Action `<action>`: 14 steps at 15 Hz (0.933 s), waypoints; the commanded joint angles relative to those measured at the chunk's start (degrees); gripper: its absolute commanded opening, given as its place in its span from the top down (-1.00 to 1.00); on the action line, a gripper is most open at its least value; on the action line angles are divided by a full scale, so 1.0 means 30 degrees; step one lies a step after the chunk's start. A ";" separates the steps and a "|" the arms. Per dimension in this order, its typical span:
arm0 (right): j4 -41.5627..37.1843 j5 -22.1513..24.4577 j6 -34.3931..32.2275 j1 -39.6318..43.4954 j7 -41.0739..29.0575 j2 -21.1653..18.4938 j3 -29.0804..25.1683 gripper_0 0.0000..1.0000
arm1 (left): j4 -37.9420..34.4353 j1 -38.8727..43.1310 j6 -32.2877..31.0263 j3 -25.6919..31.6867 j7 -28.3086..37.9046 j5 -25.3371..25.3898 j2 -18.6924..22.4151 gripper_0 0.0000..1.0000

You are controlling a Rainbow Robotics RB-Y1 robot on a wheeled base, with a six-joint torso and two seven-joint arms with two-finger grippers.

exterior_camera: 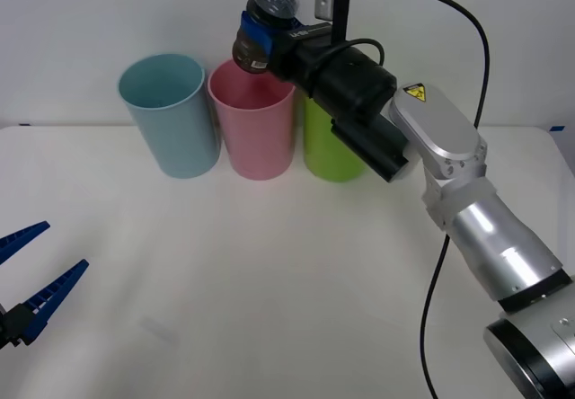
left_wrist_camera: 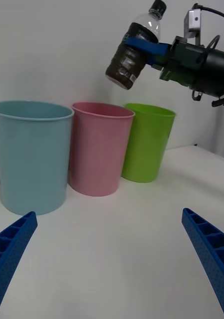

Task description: Grasp the object on the table and drop it into the matching bin: aluminum can to the light blue bin, PET bottle to the pink bin.

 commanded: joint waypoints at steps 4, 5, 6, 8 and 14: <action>0.4462 0.0233 0.1384 -0.2890 0.0974 0.1776 -0.0008 1.00 | 0.0000 0.0000 0.0000 0.0000 0.0000 0.0000 0.0000 -1.00; 0.4491 0.0233 0.1472 -0.2890 0.1033 0.1776 0.0109 1.00 | 0.0000 0.0000 0.0000 0.0000 0.0000 0.0000 0.0000 -1.00; 0.4462 0.0233 0.1560 -0.2890 0.1062 0.1776 0.0285 1.00 | 0.0000 0.0000 0.0000 0.0000 0.0000 0.0000 0.0000 -1.00; 0.4462 0.0233 0.1618 -0.2861 0.1062 0.1776 0.0402 1.00 | 0.0000 0.0000 0.0000 0.0000 0.0000 0.0000 0.0000 -1.00; 0.4462 0.0233 0.1677 -0.2832 0.1238 0.1747 0.0402 -1.00 | 0.0000 0.0000 0.0000 0.0000 0.0000 0.0000 0.0000 -1.00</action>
